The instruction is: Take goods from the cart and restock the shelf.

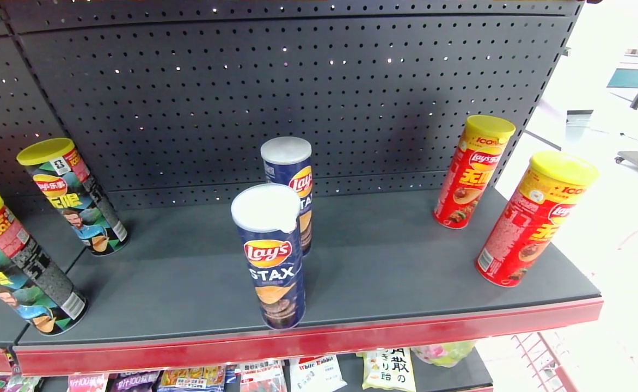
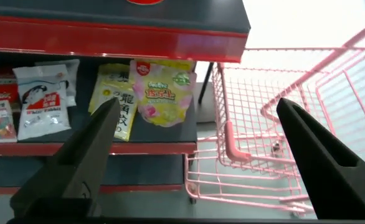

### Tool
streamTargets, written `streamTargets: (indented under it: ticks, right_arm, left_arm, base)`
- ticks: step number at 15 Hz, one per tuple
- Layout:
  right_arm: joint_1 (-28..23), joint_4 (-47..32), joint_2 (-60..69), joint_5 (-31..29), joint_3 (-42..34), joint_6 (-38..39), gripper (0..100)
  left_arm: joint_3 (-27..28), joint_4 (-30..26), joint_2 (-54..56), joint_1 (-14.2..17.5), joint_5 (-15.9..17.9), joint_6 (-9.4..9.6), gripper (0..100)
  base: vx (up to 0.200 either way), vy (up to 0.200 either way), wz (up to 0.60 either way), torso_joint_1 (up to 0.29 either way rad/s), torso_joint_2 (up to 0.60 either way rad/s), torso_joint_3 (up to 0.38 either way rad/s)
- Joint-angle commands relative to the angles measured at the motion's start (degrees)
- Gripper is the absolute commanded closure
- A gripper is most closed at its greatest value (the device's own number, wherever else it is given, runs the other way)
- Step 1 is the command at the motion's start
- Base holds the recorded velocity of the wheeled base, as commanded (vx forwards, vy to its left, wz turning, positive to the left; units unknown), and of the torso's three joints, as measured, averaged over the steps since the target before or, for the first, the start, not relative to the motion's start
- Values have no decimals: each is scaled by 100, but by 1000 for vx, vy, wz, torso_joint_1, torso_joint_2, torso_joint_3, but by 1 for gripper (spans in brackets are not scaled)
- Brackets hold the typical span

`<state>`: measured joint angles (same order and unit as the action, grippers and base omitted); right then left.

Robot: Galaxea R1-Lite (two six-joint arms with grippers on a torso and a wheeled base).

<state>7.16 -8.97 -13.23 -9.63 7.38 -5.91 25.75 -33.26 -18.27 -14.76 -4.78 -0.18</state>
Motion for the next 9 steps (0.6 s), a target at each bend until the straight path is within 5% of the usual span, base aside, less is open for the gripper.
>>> streamTargets:
  ticks: [1,3,4,5,7,8,9]
  right_arm:
    - [-935,-61,163,23,-78,2,0]
    - [-1261,-122,92,84,-78,178,0]
    - [-1155,-131,330,392,-87,161,0]
    - [-812,-96,892,1183,-122,178,0]
    - [-742,-43,1323,1446,-175,152,0]
    - [-742,-43,1323,1446,-175,152,0]
    - [-724,888,1323,1227,-632,231,0]
  left_arm:
    - [-509,-296,1256,1107,-304,-377,0]
    - [-808,-85,1441,1564,-181,-448,0]
    - [-870,65,1660,1538,65,-439,0]
    - [-984,258,1827,1485,680,-386,0]
    - [-1740,1823,1827,1485,777,-351,0]
    - [-1740,1823,1827,1485,777,-351,0]
    - [-2311,3071,1827,1485,777,-272,0]
  base:
    - [0,0,0,0,0,0]
    - [0,0,0,0,0,0]
    - [0,0,0,0,0,0]
    - [0,0,0,0,0,0]
    - [0,0,0,0,0,0]
    - [0,0,0,0,0,0]
    - [0,0,0,0,0,0]
